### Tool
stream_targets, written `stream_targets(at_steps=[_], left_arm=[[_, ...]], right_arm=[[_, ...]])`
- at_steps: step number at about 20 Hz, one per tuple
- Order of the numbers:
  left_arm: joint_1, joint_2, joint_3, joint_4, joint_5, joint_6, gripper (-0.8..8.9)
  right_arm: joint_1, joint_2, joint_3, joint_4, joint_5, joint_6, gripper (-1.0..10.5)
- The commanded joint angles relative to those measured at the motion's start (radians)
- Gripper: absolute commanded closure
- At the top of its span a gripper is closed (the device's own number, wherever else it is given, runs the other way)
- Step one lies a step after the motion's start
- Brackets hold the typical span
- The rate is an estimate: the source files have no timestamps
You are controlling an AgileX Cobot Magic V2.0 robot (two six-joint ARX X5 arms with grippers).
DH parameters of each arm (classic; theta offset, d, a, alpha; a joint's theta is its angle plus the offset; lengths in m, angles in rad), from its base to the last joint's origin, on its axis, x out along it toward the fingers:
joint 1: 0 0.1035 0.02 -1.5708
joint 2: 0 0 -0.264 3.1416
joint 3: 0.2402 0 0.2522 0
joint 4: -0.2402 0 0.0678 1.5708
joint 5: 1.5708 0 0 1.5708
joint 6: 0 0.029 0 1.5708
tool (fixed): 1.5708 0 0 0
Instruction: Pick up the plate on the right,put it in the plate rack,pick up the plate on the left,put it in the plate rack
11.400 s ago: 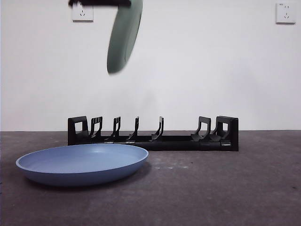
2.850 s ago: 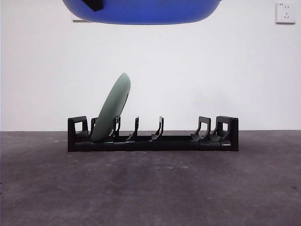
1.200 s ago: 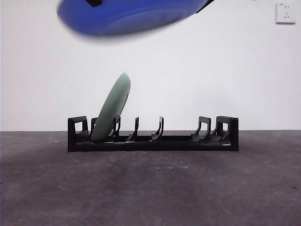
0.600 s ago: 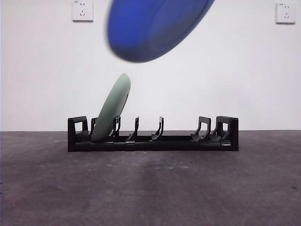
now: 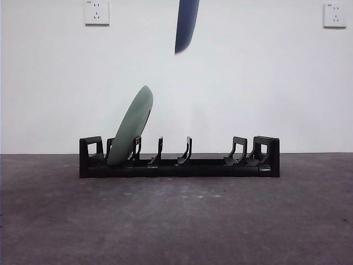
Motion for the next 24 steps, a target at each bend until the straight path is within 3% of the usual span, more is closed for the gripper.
stream_targets(at_steps=[1, 10, 24], left_arm=[[0.032, 0.069, -0.004, 0.085, 0.009, -0.063, 8.22], [0.108, 0.313, -0.004, 0.26, 0.013, -0.071, 8.22], [0.158, 0.535, -0.004, 0.3, 0.014, -0.049, 8.22]], right_arm=[[0.002, -0.005, 0.002, -0.023, -0.047, -0.005, 6.9], [0.002, -0.005, 0.002, -0.023, -0.056, -0.006, 6.9], [0.002, -0.004, 0.002, -0.023, -0.056, -0.018, 6.9]])
